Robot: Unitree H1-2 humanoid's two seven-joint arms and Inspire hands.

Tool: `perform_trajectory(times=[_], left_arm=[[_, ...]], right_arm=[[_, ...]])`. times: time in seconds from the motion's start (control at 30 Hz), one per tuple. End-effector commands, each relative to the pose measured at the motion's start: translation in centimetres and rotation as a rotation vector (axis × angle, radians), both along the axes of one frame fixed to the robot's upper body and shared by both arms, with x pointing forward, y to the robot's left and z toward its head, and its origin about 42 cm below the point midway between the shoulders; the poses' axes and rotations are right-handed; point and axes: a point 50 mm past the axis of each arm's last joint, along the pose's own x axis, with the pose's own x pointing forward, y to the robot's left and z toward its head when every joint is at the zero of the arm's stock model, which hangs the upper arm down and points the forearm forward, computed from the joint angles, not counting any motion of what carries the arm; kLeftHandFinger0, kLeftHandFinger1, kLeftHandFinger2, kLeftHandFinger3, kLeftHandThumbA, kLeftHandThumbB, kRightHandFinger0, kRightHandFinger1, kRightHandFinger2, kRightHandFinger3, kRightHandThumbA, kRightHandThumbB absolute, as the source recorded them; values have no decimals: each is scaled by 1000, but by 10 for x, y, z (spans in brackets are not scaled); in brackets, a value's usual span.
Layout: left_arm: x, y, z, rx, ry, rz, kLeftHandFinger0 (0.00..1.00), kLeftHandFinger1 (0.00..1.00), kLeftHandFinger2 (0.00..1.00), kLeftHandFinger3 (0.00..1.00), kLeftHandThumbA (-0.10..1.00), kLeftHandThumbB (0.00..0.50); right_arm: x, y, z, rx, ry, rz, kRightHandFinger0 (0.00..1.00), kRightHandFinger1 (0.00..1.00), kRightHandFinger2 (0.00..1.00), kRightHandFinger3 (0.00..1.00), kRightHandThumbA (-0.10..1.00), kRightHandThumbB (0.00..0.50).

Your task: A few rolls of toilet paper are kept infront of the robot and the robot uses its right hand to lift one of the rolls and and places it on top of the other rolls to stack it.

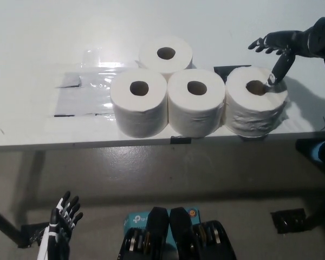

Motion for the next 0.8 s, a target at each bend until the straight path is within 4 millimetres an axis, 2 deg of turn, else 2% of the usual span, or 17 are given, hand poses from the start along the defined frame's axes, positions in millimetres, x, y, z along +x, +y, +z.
perform_trajectory(times=[0.0, 0.1, 0.27, 0.43, 0.53, 0.77], left_arm=[[-2, 0, 9, 3, -57, -17, 1000, 1000, 1000, 1000, 1000, 199], [-2, 0, 9, 0, -62, -18, 1000, 1000, 1000, 1000, 1000, 175], [-2, 0, 9, 4, -59, -18, 1000, 1000, 1000, 1000, 1000, 186], [-2, 0, 9, -1, -64, -17, 1000, 1000, 1000, 1000, 1000, 171], [-3, 1, 9, -1, -60, -22, 1000, 1000, 1000, 1000, 1000, 202], [-2, 0, 10, -1, -61, -22, 1000, 1000, 1000, 1000, 1000, 208]], right_arm=[[4, 7, 40, -12, -112, 46, 1000, 1000, 1000, 1000, 949, 374], [3, 8, 41, -15, -112, 52, 1000, 1000, 1000, 1000, 962, 361], [3, 10, 41, -15, -125, 58, 1000, 1000, 1000, 1000, 971, 359], [3, 14, 43, -17, -134, 74, 1000, 1000, 1000, 1000, 977, 352], [4, 17, 40, -3, -125, 84, 1000, 1000, 1000, 1000, 979, 348], [5, 25, 36, -9, -102, 76, 1000, 1000, 1000, 1000, 945, 358]])
